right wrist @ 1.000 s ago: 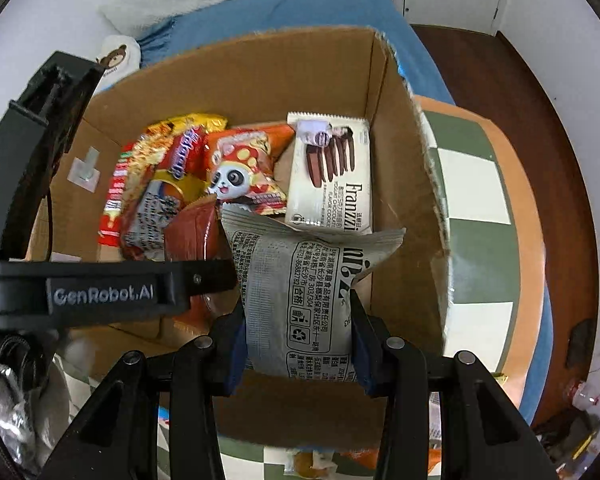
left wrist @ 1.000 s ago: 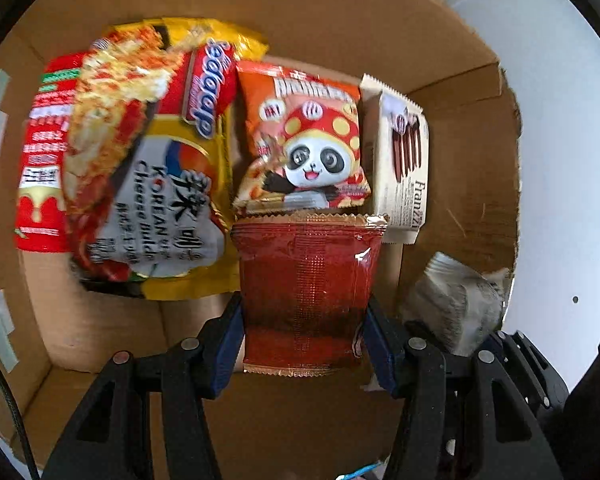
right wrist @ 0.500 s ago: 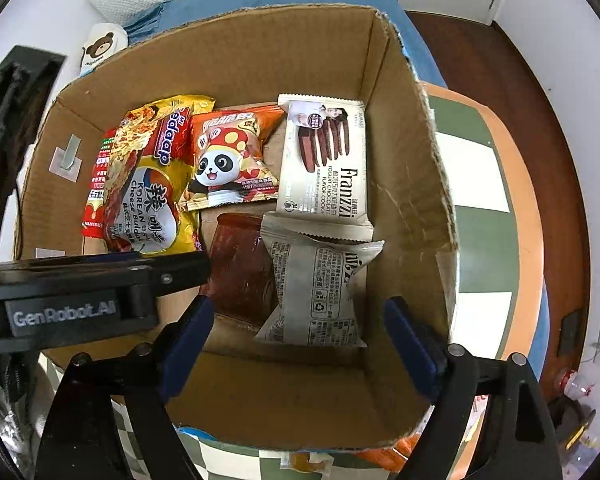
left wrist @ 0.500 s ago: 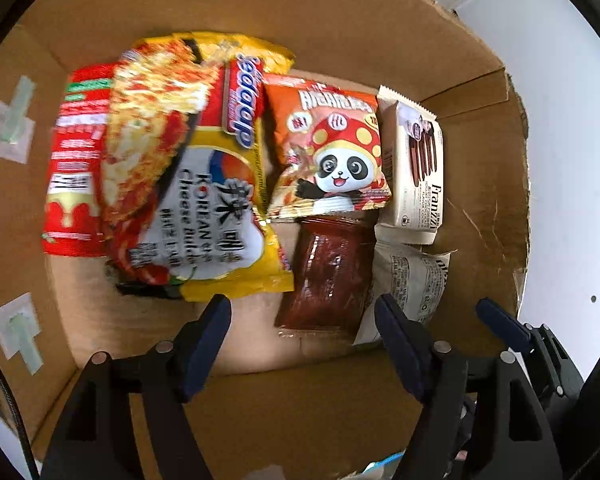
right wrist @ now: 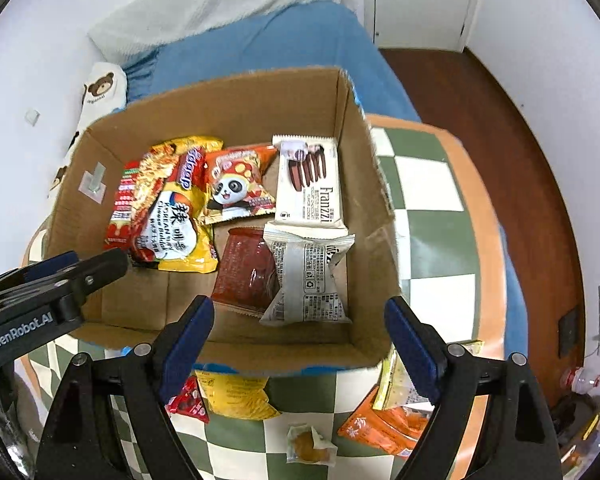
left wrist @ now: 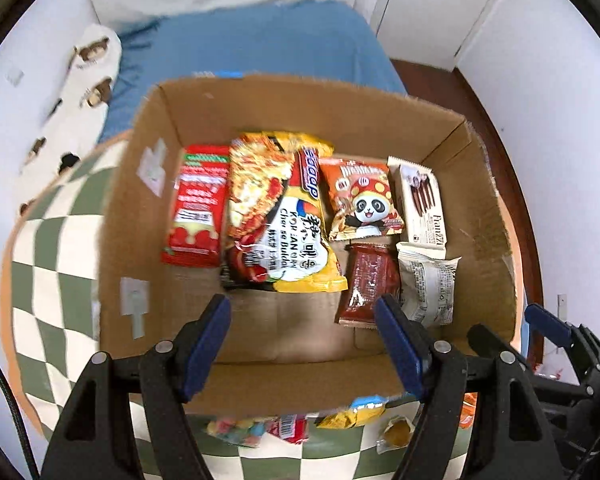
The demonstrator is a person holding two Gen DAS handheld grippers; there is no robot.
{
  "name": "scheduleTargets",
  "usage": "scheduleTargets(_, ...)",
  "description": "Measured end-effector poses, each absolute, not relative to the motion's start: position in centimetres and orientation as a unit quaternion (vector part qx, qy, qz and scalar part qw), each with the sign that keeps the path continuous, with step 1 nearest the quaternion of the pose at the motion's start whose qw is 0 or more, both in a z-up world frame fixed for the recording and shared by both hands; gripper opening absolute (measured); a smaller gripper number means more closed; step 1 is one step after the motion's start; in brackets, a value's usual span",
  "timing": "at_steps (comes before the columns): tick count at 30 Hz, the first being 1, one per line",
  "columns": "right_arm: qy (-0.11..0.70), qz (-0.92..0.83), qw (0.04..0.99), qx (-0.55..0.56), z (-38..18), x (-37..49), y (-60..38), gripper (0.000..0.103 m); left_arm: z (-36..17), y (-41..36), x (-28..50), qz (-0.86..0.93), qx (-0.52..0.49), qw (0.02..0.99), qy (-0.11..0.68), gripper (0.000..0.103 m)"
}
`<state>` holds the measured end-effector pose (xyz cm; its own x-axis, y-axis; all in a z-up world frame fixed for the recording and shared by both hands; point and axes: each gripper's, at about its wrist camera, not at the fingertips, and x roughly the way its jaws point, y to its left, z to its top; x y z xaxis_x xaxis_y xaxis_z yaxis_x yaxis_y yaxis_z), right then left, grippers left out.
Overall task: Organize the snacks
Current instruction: 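Carry both items into the box and open both tools, then grasp the colorful candy bag with left tool while right tool grasps the yellow chip bag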
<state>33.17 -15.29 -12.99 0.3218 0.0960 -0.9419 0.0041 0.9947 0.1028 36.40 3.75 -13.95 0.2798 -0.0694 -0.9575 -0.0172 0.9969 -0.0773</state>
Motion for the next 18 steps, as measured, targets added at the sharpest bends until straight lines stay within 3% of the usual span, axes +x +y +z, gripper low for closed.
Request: scheduleTargets(18, 0.487, 0.04, 0.872, 0.038, -3.6, 25.0, -14.1, 0.089, -6.9, 2.7, 29.2, -0.006, -0.025, 0.875, 0.484, 0.073)
